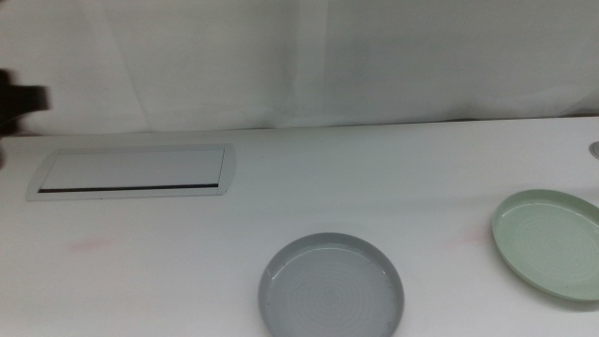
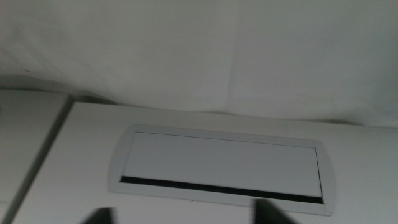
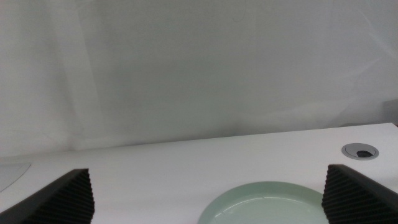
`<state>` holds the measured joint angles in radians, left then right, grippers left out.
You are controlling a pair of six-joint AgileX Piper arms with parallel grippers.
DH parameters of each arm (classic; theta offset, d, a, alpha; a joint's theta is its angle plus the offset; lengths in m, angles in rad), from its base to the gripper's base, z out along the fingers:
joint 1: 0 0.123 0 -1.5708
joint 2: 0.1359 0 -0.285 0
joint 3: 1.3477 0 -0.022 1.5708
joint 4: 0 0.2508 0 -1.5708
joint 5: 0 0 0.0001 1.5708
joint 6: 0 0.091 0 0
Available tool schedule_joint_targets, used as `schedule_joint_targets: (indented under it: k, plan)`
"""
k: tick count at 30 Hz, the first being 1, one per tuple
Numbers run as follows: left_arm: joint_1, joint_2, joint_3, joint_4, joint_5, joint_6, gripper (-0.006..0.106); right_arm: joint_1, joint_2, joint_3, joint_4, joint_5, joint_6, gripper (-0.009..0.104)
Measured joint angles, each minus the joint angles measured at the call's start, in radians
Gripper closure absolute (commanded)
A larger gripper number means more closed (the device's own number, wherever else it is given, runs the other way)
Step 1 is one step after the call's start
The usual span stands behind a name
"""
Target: Stack the three bowls on top of each other.
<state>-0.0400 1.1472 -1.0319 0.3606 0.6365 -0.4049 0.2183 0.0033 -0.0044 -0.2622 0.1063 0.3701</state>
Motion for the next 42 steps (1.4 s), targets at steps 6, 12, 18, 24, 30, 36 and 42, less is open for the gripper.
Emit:
schedule_joint_targets:
  k: [6, 12, 18, 24, 30, 36, 42]
  plan:
    - [0.008, -0.289, 0.16, -0.002, 0.005, 0.002, 0.103, 0.0, 0.0, 0.0, 0.0, 0.0, 0.0, -0.008]
    - [0.008, -0.641, 0.362, -0.044, -0.075, 0.002, 0.103, 0.0, 0.0, 0.0, 0.0, 0.0, 0.002, -0.008]
    - [0.008, -0.937, 0.649, -0.114, -0.34, 0.002, 0.103, 0.0, 0.0, 0.0, 0.0, 0.0, 0.003, -0.008]
    - [0.008, -1.049, 0.97, -0.124, -0.522, 0.002, 0.103, 0.0, 0.0, 0.0, 0.002, 0.0, 0.003, -0.008]
    - [0.008, -1.053, 1.029, -0.124, -0.484, 0.002, 0.103, 0.0, 0.0, 0.0, 0.004, -0.002, 0.008, -0.008]
    - [0.008, -1.053, 1.029, -0.124, -0.502, 0.002, 0.103, 0.0, 0.0, 0.0, 0.064, -0.036, 0.022, -0.008]
    - [0.008, -1.053, 1.029, -0.124, -0.504, 0.002, 0.103, 0.0, 0.0, -0.073, 0.159, 0.036, 0.026, -0.008]
